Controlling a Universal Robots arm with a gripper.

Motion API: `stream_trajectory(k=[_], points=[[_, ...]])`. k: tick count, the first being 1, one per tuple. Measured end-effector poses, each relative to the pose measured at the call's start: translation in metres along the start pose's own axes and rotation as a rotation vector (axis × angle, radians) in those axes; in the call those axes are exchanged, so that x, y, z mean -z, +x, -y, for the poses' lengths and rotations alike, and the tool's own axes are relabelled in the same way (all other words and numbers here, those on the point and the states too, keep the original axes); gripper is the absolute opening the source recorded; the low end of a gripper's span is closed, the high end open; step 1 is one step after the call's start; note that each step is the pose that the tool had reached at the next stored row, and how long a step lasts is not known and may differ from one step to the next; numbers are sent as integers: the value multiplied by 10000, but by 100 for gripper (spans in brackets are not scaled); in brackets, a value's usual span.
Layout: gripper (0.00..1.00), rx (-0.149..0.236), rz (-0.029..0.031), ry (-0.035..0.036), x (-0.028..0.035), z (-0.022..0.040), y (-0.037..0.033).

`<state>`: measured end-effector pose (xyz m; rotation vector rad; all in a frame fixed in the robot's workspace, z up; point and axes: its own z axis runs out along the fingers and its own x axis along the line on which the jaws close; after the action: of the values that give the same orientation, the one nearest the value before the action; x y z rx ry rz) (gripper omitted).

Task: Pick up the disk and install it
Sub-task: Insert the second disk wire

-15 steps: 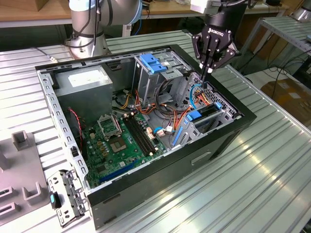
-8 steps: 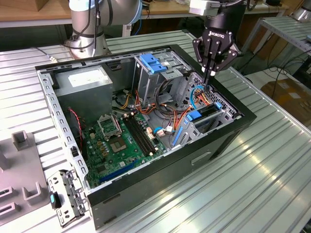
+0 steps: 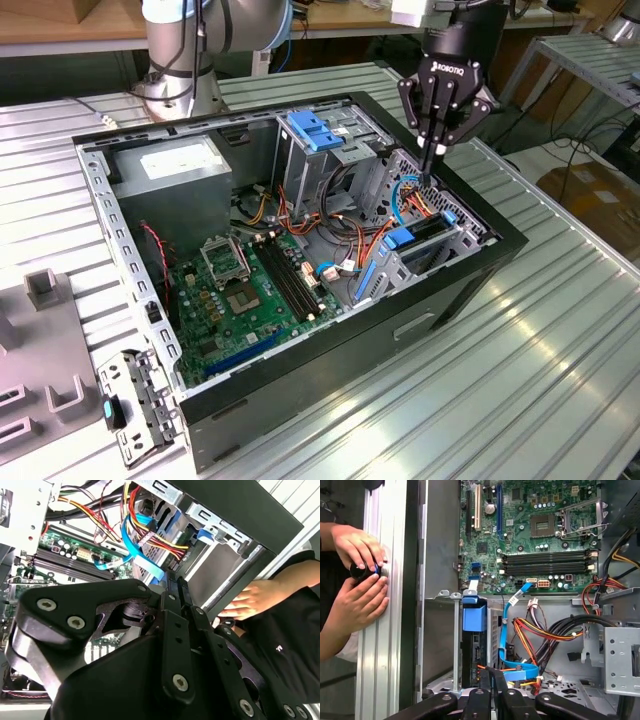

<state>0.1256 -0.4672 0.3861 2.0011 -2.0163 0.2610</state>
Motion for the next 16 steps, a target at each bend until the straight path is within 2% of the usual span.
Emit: stream_trajectory(k=[4,5,6,7,8,9,10,11,14,16], points=[[18,-3,-38,0,1,0,-1],[18,-5,-65,0,1,0,-2],[18,-11,-144,-1,4,0,-3],[18,-14,-171,-1,3,0,-4],[19,-15,-178,-1,3,1,-8],[25,-15,-179,-1,3,2,-12],[25,-14,-181,-2,4,3,-18],[31,-13,-178,-1,4,4,-26],[31,-14,-182,-2,18,3,-39],[31,-8,-181,-18,81,-2,-18]])
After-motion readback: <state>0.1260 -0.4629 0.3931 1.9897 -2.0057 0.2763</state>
